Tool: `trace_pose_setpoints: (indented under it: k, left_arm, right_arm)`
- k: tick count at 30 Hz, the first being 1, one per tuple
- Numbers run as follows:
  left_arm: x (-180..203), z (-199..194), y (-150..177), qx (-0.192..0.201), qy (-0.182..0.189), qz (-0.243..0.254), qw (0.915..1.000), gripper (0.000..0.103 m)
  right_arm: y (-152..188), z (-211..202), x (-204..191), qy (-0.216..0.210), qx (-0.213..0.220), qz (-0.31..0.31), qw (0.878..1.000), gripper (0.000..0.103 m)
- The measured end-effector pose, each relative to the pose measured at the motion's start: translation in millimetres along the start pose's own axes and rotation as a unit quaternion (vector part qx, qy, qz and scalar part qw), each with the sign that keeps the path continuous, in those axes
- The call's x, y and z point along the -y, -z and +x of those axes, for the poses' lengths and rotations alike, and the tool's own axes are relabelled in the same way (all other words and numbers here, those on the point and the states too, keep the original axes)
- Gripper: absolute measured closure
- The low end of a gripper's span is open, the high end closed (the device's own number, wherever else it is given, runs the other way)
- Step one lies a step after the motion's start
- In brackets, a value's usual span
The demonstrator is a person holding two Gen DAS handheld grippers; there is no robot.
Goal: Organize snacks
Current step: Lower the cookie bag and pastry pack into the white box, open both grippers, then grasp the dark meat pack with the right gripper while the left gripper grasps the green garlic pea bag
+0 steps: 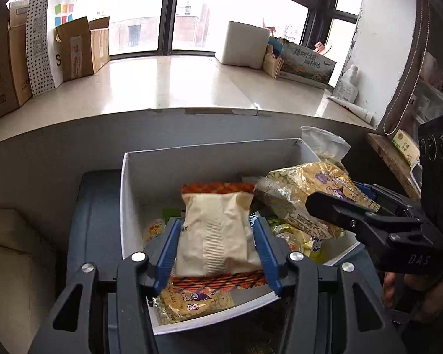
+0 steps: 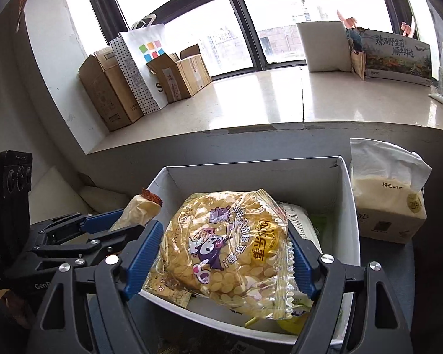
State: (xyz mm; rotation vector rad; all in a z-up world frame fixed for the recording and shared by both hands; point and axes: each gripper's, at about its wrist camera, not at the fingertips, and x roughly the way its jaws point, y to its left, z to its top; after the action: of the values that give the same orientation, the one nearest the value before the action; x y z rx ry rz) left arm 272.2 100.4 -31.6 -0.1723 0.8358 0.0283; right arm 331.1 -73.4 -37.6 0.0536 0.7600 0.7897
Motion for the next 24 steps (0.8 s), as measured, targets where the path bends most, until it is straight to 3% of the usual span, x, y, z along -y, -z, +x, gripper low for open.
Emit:
trace_pose_setpoints:
  k: [1, 2, 3, 10, 16, 24]
  left_arm:
    - [-1.1, 3.2, 0.1, -0.006, -0.009, 0.001, 0.9999, 0.030]
    - [-2.6, 4.4, 1.6, -0.009, -0.008, -0.001, 0.9999, 0.006]
    - [-5.1, 3.7, 3.3, -0.005, -0.001, -0.005, 1.0000, 0.000]
    - [-11.4, -1.0, 9.9, -0.002, -0.002, -0.007, 1.0000, 0.000]
    - [-8.4, -15.0, 14.1, 0.005, -0.006, -0.004, 1.0000, 0.000]
    - [-1.6, -73.8, 52.2, 0.046, 0.001, 0.003, 0.9989, 0.000]
  right_arm:
    - [-0.9, 4.7, 2.2, 0.004, -0.006, 0.006, 1.000, 0.009]
    - [-1.6, 8.9, 5.5, 0.004, -0.014, 0.014, 1.000, 0.006]
    - [-1.8, 11.4, 9.6, 0.009, -0.019, 0.024, 0.999, 0.000]
    - [1.6, 9.6, 23.4, 0.026, -0.017, 0.045, 0.999, 0.000]
    - [1.7, -15.3, 12.7, 0.027, 0.015, 0.030, 0.999, 0.000]
    - [42.1, -77.0, -19.1, -0.015, 0.054, 0.000, 0.998, 0.000]
